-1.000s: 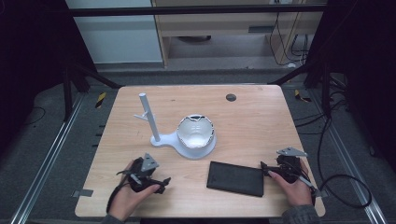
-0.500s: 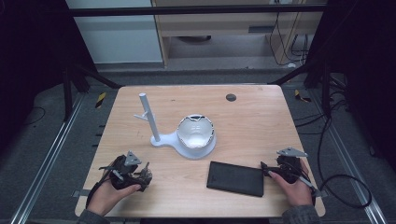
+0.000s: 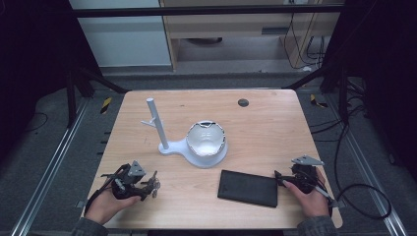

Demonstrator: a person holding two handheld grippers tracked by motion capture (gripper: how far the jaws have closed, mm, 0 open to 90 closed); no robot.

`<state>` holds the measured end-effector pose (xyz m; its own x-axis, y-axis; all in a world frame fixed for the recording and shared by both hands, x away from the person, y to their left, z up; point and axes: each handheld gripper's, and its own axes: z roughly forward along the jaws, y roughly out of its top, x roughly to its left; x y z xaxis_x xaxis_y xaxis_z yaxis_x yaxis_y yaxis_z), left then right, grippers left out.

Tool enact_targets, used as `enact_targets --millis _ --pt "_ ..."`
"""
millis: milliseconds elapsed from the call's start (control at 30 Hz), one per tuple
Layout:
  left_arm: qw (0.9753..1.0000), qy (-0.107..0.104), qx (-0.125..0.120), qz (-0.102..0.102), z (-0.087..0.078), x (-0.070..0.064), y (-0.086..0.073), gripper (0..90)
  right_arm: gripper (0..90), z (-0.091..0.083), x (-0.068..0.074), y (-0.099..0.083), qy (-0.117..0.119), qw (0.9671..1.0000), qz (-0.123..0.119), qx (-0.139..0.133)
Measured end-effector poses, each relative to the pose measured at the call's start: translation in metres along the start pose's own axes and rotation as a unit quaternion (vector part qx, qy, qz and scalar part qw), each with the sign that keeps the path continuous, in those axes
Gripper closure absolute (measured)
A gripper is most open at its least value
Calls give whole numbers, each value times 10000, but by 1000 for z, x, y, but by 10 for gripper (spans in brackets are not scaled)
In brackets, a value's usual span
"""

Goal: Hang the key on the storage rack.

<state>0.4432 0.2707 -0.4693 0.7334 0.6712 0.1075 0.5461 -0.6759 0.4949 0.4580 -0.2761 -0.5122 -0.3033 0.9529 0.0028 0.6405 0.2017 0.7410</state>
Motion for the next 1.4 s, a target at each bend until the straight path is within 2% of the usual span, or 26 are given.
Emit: enact_targets --millis 67,233,367,400,433,467,533,633,700,733,833,867,900,933,1000,1267,1367,1400 --pt "9998 -31 108 148 3 1 1 378 93 0 0 0 -1 10000 1 -2" --pt "9993 -125 268 209 7 3 5 362 93 0 0 0 -2 10000 2 -1" --pt "9991 -271 307 57 12 7 8 357 93 0 0 0 -5 10000 -3 -1" --pt "9990 -333 312 -31 13 10 8 364 93 0 0 0 -4 10000 -2 1" --pt "9990 -333 312 -31 13 10 8 383 93 0 0 0 -4 10000 -2 1" --pt "9984 -456 309 -141 13 11 8 383 93 0 0 0 -10 10000 -10 -1" --pt "9983 -492 281 -103 13 13 7 415 93 0 0 0 -10 10000 -10 -2" --pt "9984 -466 303 -118 11 15 7 497 93 0 0 0 -12 10000 -8 -1" --pt "9983 -461 331 -91 10 15 7 601 94 0 0 0 -13 10000 -8 -2" --pt "9984 -455 324 -68 10 13 8 601 94 0 0 0 -12 10000 -8 -2" --pt "9987 -384 316 64 10 7 8 780 94 0 0 0 -13 10000 -6 -2" --pt "9987 -384 316 64 10 7 8 799 94 0 0 0 -8 10000 0 -2" --pt "9988 -345 334 92 9 5 9 799 94 0 0 0 -8 10000 0 -2" --pt "9988 -202 392 209 9 1 11 821 94 0 0 0 -12 10000 -2 -3" --pt "9989 -123 412 210 9 -2 12 825 94 0 0 0 -17 10000 -4 -6" --pt "9990 -138 407 96 5 0 12 840 95 0 0 0 -23 10000 3 -4" --pt "9994 -127 321 2 2 2 12 894 94 -1 1 0 -29 10000 13 -3" --pt "9993 -102 366 4 1 4 11 897 94 -1 1 0 -30 10000 13 -3"
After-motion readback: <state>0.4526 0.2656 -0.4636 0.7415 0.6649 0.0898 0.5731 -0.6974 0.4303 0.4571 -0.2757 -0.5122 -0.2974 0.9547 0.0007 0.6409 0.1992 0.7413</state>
